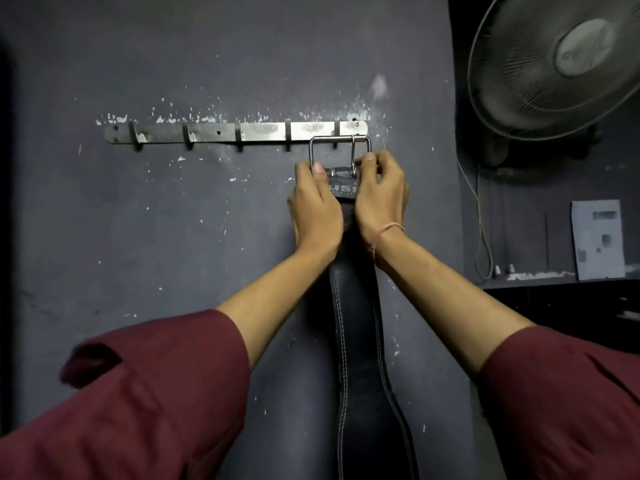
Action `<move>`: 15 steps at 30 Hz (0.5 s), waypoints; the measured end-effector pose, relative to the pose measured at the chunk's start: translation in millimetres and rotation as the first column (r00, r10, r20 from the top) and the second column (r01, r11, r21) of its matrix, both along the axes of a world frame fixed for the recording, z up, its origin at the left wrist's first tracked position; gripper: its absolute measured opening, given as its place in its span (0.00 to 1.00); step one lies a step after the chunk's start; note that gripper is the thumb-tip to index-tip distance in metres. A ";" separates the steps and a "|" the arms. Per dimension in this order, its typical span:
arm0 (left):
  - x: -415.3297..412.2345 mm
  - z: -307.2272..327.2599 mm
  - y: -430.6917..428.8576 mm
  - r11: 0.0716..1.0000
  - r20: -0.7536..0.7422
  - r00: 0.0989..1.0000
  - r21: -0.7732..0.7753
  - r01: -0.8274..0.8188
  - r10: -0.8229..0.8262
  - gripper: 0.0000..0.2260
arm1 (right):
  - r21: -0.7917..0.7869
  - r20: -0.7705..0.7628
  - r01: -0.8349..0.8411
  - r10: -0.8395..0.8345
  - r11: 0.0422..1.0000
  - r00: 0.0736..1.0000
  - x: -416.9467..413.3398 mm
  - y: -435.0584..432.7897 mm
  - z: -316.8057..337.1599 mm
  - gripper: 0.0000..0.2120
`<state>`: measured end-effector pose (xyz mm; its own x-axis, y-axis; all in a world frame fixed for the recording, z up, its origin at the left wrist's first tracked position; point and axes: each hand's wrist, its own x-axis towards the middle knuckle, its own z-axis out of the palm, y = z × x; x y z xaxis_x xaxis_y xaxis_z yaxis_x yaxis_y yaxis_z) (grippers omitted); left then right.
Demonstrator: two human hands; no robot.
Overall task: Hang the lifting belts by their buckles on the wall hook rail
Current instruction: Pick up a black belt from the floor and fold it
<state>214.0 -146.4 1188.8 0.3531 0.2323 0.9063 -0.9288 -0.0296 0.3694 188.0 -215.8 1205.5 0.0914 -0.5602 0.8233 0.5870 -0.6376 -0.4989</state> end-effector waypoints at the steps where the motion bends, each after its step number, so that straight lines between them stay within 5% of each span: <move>1: 7.0 8.9 -4.2 1.000 0.012 1.000 0.001 -0.027 0.027 0.13 | -0.015 0.009 -0.002 0.003 1.000 1.000 6.5 -4.7 9.2 0.14; 9: 45.0 69.7 -24.6 0.989 -0.025 0.992 0.089 -0.121 0.124 0.12 | -0.014 -0.010 0.016 -0.016 1.000 1.000 48.5 -34.2 71.9 0.16; 15: 67.7 94.6 -27.2 0.974 -0.133 0.981 0.192 -0.118 0.145 0.18 | 0.014 -0.176 0.060 -0.057 0.998 0.983 67.6 -43.9 94.0 0.19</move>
